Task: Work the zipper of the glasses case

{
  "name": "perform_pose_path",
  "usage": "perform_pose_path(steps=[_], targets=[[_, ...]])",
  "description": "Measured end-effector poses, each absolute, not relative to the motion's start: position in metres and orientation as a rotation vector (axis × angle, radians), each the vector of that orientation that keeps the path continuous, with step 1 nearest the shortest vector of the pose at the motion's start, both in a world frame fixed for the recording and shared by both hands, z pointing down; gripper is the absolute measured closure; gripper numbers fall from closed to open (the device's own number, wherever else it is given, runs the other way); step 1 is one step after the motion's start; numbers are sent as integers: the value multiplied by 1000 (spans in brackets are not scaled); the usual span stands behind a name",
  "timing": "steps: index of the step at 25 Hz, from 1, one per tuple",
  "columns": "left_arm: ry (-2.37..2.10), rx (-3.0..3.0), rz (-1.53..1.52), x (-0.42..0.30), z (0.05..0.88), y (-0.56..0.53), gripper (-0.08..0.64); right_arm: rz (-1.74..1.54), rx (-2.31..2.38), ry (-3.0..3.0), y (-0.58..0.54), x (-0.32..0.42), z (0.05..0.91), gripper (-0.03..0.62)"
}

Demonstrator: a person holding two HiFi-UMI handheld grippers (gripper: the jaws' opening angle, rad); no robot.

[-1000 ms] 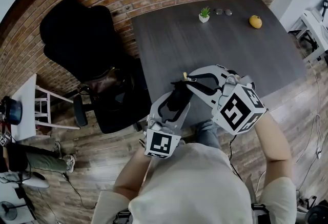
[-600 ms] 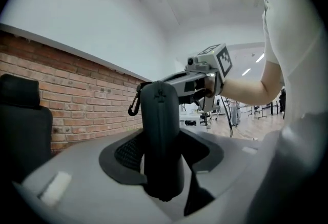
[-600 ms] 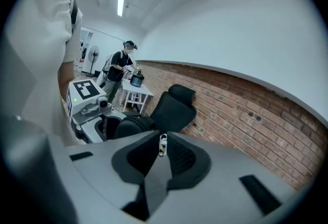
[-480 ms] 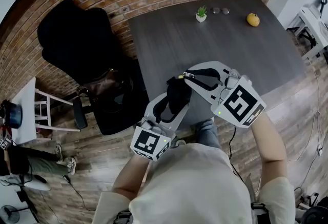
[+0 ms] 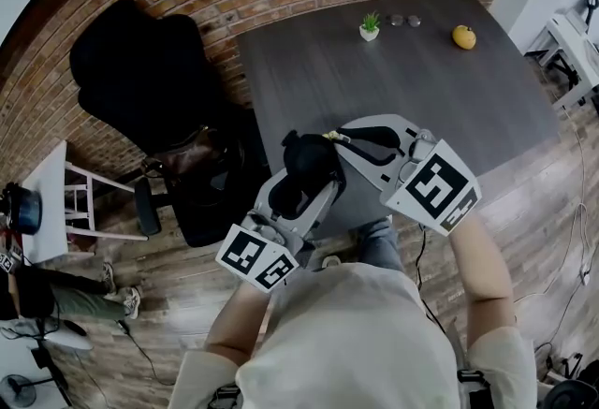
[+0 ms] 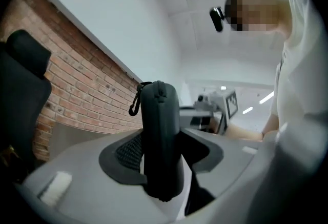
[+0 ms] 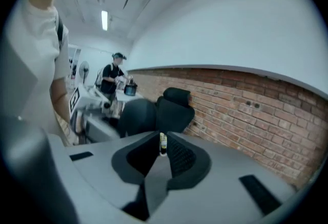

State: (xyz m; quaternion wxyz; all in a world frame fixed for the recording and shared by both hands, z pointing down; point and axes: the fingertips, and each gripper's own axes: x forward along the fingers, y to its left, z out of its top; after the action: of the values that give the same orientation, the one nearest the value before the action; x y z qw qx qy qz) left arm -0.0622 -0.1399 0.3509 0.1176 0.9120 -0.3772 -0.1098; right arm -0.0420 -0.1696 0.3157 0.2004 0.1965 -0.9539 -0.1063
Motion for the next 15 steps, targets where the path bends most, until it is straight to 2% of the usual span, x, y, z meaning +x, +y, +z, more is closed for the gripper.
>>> perform_pose_path(steps=[15], targets=[[-957,2482,-651,-96,317,-158,344,-122,640,-2703,-157,-38,341,548]])
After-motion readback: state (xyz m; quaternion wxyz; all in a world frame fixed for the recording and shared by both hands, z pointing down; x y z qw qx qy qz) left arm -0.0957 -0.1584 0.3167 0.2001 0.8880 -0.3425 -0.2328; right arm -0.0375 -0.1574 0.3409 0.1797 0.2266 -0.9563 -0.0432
